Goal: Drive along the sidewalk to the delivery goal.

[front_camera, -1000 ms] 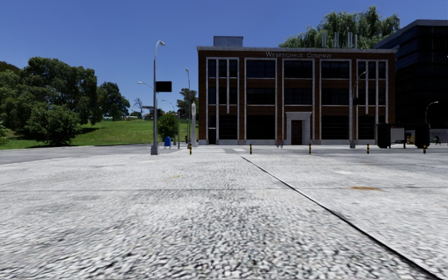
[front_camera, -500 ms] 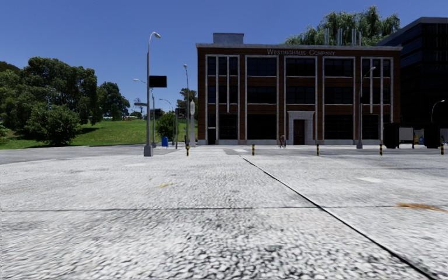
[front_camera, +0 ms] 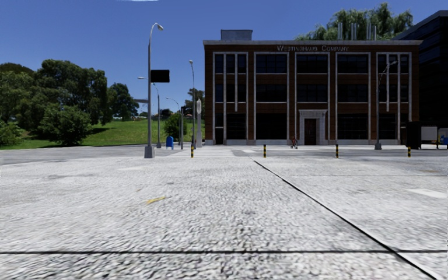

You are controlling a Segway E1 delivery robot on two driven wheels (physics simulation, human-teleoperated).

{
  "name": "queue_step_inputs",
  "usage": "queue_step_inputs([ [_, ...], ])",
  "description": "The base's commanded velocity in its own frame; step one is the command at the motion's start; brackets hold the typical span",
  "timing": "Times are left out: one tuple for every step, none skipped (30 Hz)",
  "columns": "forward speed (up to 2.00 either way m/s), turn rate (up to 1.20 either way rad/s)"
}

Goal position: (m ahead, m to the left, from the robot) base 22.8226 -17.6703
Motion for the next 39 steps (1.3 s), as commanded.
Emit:
queue_step_inputs([
  [2.0,0.37],
  [2.0,0.37],
  [2.0,0.37],
  [2.0,0.37],
  [2.0,0.37],
  [2.0,0.3],
  [2.0,0.3],
  [2.0,0.14],
  [2.0,0.0],
  [2.0,0.0],
  [2.0,0.0],
  [2.0,0.0],
  [2.0,0.0],
  [2.0,0.0],
  [2.0,0.0],
  [2.0,0.0],
  [2.0,0.0],
  [2.0,0.0],
  [2.0,0.0],
  [2.0,0.0],
  [2.0,0.0],
  [2.0,0.0],
  [2.0,0.0],
  [2.0,0.0],
  [2.0,0.0],
  [2.0,0.0],
  [2.0,0.0],
  [2.0,0.0],
  [2.0,0.0],
  [2.0,0.0],
  [2.0,0.0],
  [2.0,0.0],
  [2.0,0.0],
  [2.0,0.0],
  [2.0,0.0],
  [2.0,0.0],
  [2.0,0.0],
  [2.0,0.0],
  [2.0,0.0],
])
